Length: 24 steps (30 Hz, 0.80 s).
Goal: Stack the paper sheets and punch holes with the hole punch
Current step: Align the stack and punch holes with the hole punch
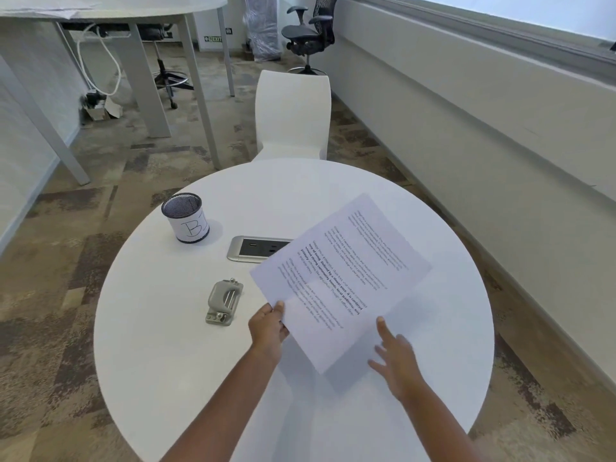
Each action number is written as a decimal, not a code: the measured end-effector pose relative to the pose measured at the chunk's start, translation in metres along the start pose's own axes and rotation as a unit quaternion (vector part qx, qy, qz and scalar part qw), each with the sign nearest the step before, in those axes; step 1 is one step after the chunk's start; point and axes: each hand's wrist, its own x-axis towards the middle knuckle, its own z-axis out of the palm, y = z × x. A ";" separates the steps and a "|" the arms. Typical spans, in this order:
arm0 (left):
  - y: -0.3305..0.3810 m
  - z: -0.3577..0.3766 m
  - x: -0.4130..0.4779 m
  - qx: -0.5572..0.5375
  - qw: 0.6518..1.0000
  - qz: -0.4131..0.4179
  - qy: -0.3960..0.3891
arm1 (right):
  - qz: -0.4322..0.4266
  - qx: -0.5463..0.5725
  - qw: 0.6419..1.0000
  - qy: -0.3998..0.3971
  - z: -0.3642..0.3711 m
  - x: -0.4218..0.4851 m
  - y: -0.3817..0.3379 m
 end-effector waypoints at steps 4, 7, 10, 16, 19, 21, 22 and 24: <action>-0.017 0.002 -0.014 -0.027 0.999 -0.043 0.004 | -0.022 0.064 0.996 -0.054 0.011 -0.004 0.009; -0.023 -0.003 -0.020 -0.015 0.999 -0.049 -0.012 | -0.057 0.043 0.997 -0.011 0.014 -0.005 0.008; -0.021 -0.013 -0.017 0.035 0.999 -0.023 -0.028 | -0.078 0.002 0.997 0.008 0.010 -0.006 0.004; 0.007 -0.043 0.002 0.124 0.987 0.098 0.014 | -0.094 -0.066 0.993 -0.007 -0.012 -0.007 0.001; 0.023 -0.063 0.016 0.175 0.971 0.156 0.051 | -0.077 -0.086 0.993 -0.026 -0.027 -0.006 0.001; 0.034 -0.078 0.026 0.232 0.950 0.184 0.096 | -0.065 -0.099 0.992 -0.038 -0.034 -0.004 0.001; 0.038 -0.085 0.030 0.261 0.938 0.193 0.119 | -0.059 -0.104 0.992 -0.042 -0.036 -0.003 0.001; 0.045 -0.097 0.037 0.305 0.916 0.205 0.160 | -0.047 -0.116 0.991 -0.049 -0.039 0.000 0.003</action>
